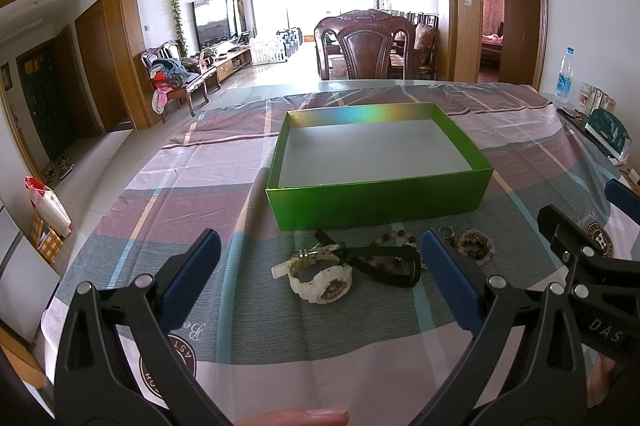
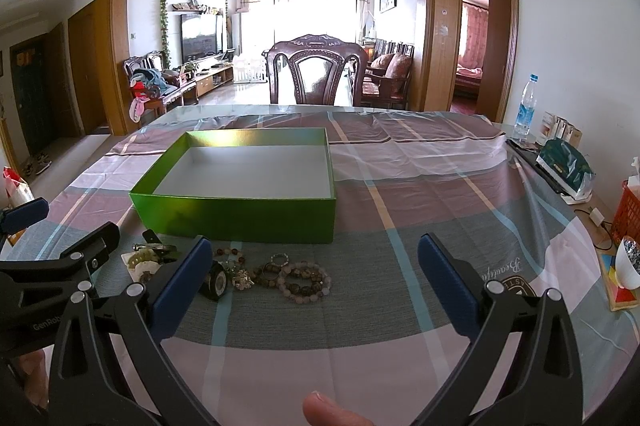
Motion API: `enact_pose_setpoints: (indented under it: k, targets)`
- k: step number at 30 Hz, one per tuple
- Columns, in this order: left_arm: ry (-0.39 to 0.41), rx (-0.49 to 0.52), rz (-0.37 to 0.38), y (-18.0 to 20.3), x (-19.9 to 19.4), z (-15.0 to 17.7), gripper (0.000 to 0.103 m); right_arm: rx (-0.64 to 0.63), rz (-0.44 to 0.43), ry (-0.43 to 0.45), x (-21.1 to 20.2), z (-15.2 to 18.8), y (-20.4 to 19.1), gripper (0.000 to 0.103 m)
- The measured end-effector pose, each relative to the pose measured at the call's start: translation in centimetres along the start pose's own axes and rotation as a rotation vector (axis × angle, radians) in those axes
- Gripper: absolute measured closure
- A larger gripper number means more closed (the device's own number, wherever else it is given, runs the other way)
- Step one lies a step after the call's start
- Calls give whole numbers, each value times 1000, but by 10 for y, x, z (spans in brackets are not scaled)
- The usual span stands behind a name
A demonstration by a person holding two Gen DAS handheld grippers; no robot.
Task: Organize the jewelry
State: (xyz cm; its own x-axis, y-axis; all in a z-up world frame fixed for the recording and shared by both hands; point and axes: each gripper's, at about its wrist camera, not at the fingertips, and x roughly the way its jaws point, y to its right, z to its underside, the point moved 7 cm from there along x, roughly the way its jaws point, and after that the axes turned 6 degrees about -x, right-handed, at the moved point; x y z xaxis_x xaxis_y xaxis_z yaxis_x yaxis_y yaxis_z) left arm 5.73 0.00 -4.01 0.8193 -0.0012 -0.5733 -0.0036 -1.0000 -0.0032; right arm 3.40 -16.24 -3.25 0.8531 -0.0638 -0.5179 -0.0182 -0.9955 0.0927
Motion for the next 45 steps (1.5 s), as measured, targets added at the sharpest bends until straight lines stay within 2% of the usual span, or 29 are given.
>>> enact_pose_setpoints:
  k: [45]
  targets:
    - [-9,0,1,0,5,4,4,-2,1,-2,2,1,-6,3]
